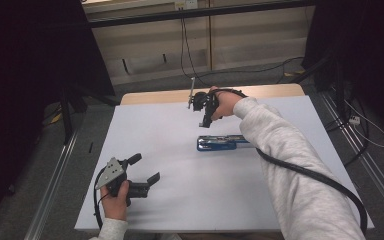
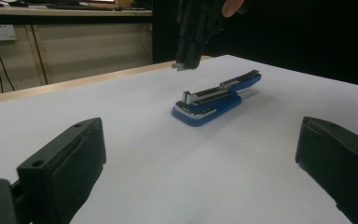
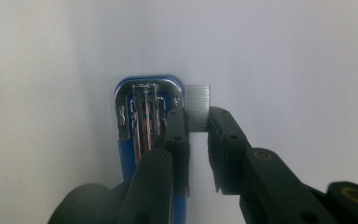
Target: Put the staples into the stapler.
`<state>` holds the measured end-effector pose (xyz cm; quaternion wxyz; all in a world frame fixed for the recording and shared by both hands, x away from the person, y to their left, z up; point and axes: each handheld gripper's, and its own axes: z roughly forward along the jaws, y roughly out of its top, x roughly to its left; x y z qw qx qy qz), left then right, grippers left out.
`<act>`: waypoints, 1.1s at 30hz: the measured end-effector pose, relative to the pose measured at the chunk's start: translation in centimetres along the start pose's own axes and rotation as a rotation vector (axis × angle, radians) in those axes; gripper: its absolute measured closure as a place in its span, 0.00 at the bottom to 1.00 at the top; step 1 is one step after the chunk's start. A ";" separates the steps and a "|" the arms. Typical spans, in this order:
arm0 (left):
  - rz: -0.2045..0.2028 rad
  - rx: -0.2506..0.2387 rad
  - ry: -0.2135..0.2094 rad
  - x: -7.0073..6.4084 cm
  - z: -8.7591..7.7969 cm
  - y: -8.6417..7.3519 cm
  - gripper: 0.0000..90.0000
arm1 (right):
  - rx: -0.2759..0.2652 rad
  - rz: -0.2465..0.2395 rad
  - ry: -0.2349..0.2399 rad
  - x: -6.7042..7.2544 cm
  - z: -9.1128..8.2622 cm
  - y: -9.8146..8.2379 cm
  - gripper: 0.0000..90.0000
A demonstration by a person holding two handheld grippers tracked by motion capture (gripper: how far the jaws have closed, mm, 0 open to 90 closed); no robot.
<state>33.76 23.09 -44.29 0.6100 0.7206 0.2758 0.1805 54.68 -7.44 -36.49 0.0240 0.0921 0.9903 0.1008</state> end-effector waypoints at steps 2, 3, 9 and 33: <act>-0.001 -0.007 -0.002 0.0 0.0 0.0 0.02 | -0.004 -0.002 -0.001 0.0 0.0 -0.1 0.88; 0.003 -0.005 -0.001 0.0 -0.1 0.0 0.02 | -0.004 0.001 0.000 0.0 0.0 -0.1 0.88; 0.003 0.000 -0.002 -0.1 -0.1 0.0 0.02 | -0.009 -0.001 0.009 0.3 0.1 -0.1 0.88; 0.002 0.015 0.000 -0.1 0.0 0.0 0.02 | -0.023 -0.017 0.036 1.3 -0.3 -0.1 0.88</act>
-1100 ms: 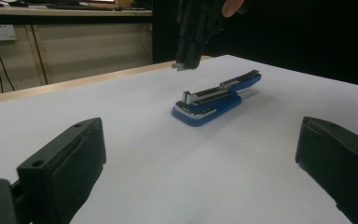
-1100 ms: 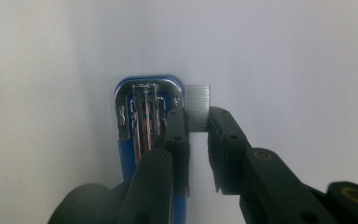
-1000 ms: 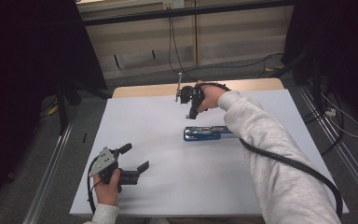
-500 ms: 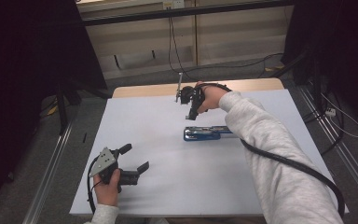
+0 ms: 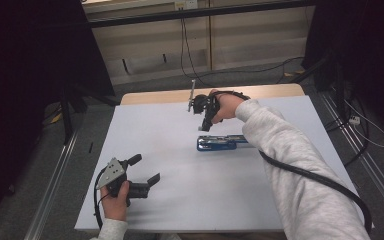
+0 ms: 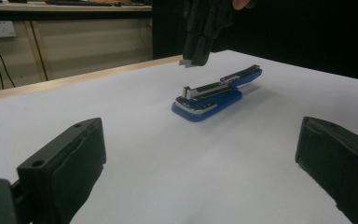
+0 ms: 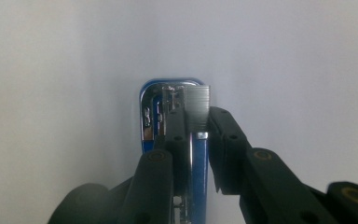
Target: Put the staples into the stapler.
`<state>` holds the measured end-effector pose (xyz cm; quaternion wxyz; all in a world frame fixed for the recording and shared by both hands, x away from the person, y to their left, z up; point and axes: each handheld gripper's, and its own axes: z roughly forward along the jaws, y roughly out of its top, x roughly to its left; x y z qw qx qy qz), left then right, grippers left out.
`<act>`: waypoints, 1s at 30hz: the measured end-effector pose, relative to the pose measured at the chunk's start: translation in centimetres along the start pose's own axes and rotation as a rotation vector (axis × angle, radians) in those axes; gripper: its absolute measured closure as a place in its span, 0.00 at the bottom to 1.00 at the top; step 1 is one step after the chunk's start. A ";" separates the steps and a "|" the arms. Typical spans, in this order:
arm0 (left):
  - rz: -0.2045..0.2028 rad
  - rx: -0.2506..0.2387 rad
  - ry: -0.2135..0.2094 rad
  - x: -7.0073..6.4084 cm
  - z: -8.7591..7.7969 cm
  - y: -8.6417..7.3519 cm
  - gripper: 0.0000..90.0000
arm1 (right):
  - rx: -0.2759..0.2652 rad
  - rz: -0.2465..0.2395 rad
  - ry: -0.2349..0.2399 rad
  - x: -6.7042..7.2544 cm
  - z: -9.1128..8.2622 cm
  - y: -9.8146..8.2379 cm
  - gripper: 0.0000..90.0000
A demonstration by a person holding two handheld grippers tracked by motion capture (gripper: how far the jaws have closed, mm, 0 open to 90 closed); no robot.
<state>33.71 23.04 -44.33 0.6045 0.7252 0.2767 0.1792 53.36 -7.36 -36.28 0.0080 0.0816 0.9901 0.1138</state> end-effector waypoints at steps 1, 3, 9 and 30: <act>0.002 0.001 0.000 0.0 0.0 0.0 0.02 | -0.003 0.004 0.005 0.1 0.0 0.0 0.88; 0.002 0.001 0.000 0.0 0.0 0.0 0.02 | 0.000 0.009 0.008 0.3 0.1 0.1 0.88; 0.004 0.008 0.003 0.0 0.0 0.0 0.02 | 0.007 0.002 0.022 0.6 0.3 0.1 0.87; 0.003 0.005 0.000 0.0 0.0 0.0 0.02 | -0.009 0.015 0.042 1.0 0.8 -0.2 0.87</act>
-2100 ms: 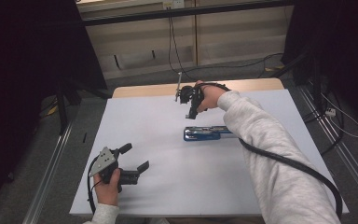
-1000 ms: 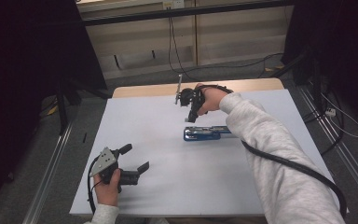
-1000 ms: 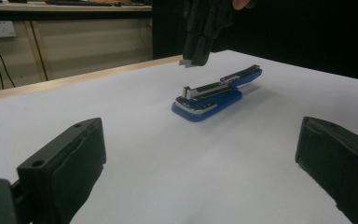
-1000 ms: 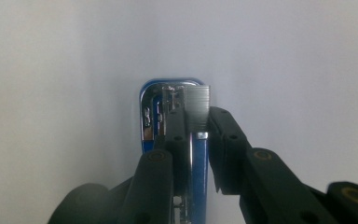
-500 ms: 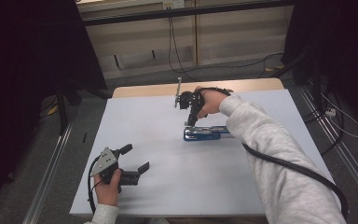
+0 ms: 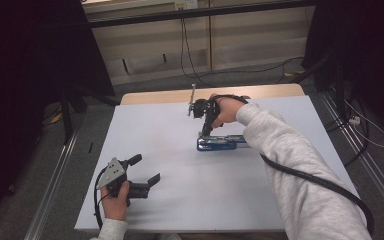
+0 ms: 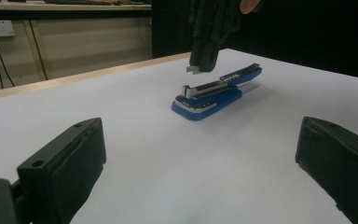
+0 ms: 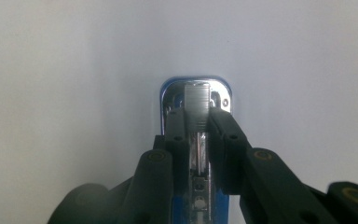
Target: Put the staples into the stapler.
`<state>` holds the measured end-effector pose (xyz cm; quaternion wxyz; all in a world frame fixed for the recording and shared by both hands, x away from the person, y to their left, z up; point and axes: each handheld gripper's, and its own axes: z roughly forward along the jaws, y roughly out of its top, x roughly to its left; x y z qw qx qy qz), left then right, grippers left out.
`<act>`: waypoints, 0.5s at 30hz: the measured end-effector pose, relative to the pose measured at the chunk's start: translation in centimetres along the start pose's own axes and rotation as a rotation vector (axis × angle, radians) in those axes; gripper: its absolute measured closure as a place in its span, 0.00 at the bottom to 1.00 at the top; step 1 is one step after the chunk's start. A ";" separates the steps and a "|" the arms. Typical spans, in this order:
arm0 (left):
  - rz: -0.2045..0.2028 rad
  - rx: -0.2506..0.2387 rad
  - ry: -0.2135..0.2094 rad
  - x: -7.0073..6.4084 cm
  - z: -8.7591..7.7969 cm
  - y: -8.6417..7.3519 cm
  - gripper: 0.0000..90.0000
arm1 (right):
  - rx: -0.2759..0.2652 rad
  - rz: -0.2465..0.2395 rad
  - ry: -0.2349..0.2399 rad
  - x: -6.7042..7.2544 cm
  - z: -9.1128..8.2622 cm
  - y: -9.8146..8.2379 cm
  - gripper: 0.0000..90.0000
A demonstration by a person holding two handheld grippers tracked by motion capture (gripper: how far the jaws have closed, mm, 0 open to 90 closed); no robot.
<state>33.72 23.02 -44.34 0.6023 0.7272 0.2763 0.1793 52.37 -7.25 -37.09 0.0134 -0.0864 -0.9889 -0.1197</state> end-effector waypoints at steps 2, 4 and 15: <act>0.000 0.001 0.001 0.0 0.0 0.0 0.02 | 0.013 -0.002 -0.003 0.0 0.0 0.0 0.87; -0.001 0.000 0.000 0.0 0.0 0.0 0.02 | 0.012 -0.001 0.001 0.0 0.1 0.0 0.87; 0.005 0.002 0.003 0.0 0.0 0.0 0.02 | 0.011 0.004 0.003 0.1 0.4 -0.2 0.87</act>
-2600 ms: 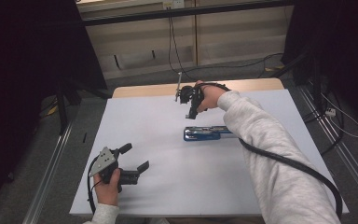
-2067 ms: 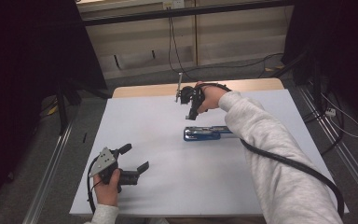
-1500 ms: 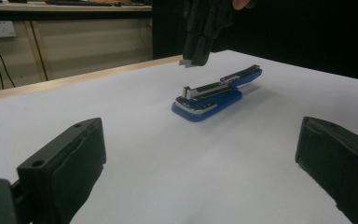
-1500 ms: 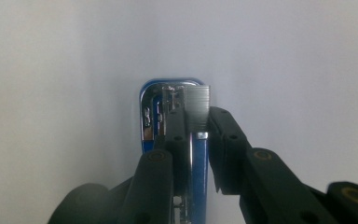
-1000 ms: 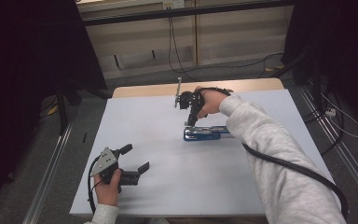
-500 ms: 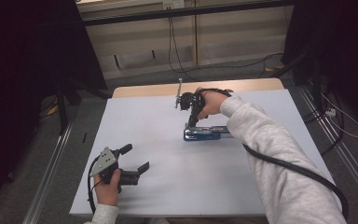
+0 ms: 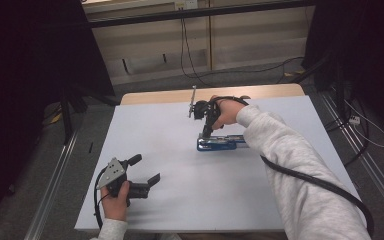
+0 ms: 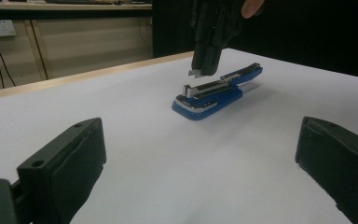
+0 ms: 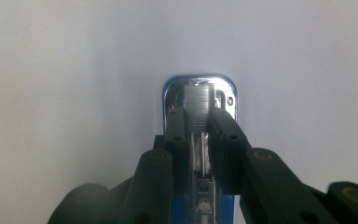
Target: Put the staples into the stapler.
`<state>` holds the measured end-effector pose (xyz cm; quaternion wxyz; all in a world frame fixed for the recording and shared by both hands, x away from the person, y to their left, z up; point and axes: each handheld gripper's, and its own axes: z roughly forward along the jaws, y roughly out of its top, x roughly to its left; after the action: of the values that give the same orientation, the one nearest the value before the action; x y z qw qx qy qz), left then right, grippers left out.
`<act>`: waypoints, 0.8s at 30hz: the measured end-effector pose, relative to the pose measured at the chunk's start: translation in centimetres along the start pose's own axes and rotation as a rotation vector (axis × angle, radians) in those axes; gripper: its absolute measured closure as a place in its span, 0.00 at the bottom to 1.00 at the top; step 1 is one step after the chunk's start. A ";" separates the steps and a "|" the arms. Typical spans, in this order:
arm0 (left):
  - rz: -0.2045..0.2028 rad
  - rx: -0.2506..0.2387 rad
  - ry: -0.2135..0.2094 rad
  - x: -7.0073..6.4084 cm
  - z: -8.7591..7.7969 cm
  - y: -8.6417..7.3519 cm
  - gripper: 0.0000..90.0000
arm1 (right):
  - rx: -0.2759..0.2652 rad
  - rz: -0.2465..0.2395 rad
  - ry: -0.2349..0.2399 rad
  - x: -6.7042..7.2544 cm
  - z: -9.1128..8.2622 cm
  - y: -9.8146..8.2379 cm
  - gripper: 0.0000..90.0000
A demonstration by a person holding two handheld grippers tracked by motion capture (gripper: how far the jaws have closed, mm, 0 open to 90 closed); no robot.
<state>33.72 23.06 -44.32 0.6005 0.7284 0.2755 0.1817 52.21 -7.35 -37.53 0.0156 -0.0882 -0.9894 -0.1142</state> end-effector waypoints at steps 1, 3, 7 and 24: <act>0.001 0.001 0.001 0.0 0.0 0.0 0.02 | 0.000 0.001 0.001 0.0 0.0 0.0 0.87; 0.001 0.002 0.003 0.0 0.0 0.0 0.02 | 0.000 -0.002 -0.004 0.0 0.1 -0.1 0.87; -0.002 0.003 0.002 0.0 0.0 0.0 0.02 | 0.006 -0.001 0.002 0.0 0.2 -0.1 0.87; -0.003 0.001 0.000 0.0 0.0 0.0 0.02 | 0.009 0.004 -0.008 -0.2 0.8 -0.4 0.87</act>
<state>33.72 23.06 -44.31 0.6002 0.7283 0.2767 0.1810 52.31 -7.57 -38.41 0.0121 -0.0906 -0.9898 -0.1093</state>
